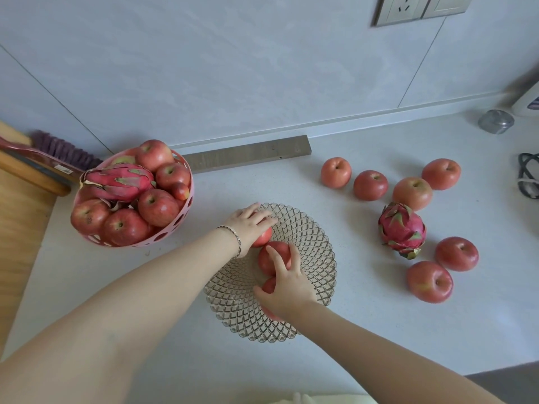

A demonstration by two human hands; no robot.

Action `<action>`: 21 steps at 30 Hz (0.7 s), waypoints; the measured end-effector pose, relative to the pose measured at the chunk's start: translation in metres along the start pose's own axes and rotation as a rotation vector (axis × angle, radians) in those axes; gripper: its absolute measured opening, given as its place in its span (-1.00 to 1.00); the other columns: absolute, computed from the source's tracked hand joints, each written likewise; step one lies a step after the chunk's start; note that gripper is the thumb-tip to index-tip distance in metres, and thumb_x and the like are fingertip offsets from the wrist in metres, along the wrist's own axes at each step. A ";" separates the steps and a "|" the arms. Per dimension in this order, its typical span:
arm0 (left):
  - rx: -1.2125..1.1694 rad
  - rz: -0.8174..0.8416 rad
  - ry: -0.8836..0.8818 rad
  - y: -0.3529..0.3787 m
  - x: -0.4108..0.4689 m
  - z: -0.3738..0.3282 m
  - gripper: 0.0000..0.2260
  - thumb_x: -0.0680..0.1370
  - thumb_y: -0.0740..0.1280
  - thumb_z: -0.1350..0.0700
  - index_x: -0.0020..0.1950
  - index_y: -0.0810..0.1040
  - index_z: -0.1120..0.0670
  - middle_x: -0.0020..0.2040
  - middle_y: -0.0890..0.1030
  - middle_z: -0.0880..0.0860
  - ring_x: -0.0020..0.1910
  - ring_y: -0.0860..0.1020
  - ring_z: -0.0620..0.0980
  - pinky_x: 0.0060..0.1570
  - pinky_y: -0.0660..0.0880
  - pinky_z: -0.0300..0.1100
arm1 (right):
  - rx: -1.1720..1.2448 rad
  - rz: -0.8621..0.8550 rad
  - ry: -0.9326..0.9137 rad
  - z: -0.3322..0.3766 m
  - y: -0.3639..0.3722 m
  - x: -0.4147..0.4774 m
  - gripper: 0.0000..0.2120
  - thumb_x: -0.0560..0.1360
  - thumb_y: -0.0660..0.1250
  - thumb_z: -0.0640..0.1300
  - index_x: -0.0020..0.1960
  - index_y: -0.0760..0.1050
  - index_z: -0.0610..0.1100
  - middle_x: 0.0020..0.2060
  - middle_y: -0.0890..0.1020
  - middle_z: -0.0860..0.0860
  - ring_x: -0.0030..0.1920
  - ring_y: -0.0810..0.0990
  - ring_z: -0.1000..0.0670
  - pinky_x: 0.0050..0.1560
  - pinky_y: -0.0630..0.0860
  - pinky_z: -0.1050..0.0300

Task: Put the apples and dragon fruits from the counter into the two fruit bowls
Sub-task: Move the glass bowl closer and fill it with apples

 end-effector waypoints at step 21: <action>-0.640 -0.434 -0.276 -0.084 -0.025 0.027 -0.65 0.48 0.26 0.23 0.26 0.45 0.07 0.35 0.37 0.07 0.37 0.28 0.04 0.35 0.21 -0.11 | -0.171 -0.314 0.146 -0.070 -0.205 0.135 -0.34 0.38 0.38 -0.04 0.39 0.18 -0.06 0.38 0.25 -0.18 0.34 0.28 -0.25 0.32 0.26 -0.16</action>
Point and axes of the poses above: each hand's wrist, its own x-axis towards the middle knuckle, its own y-axis out of the palm, z = x × y, the point moved 9 cm from there along x, towards the middle knuckle
